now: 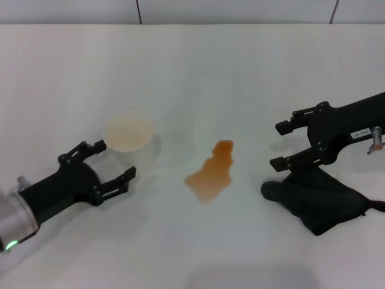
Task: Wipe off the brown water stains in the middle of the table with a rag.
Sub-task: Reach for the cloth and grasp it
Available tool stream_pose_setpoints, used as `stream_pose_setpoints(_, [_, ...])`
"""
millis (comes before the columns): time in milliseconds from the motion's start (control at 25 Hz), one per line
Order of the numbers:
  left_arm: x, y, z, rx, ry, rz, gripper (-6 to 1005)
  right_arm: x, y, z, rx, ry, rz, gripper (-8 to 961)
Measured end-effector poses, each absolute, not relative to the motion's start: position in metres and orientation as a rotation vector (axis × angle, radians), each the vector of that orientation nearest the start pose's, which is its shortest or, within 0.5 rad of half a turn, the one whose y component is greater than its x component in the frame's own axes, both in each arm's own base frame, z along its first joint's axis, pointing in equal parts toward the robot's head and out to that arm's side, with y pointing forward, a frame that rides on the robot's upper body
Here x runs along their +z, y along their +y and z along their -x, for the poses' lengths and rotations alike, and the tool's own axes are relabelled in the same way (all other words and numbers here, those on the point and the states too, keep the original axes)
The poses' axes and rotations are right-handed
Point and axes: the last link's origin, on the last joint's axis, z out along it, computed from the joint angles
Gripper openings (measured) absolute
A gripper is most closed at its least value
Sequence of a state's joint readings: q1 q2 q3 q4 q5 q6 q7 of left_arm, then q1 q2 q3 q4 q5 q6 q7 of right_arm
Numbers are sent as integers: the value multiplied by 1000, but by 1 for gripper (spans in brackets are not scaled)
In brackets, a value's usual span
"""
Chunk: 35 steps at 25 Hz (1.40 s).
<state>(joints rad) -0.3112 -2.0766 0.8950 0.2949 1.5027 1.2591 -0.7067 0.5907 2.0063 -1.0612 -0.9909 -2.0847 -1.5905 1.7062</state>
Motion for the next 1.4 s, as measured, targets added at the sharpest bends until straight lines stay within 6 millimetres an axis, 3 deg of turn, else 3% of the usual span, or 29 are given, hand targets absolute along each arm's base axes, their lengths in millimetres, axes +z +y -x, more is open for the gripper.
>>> stream_pose_setpoints(280, [-20,235,347,-744,-566,2360,893,22,349,-207,191,411,3011,851])
stream_pose_setpoints(480, [10,223,334,-816,-547,2493,893,34,335,-209,121,414,3008,848])
stream_pose_setpoints(800, [42,214,324,-628,-583,2733,894,26,327,-209,-66,496,3015,839])
stream_pose_setpoints(1000, [42,221,315,-521,-513,2805,894,13,325,-206,-141,489,3024,834])
stream_pose_setpoints(1400, [24,238,294,-460,-365,2938,893,-3,326,-214,-178,424,3012,800])
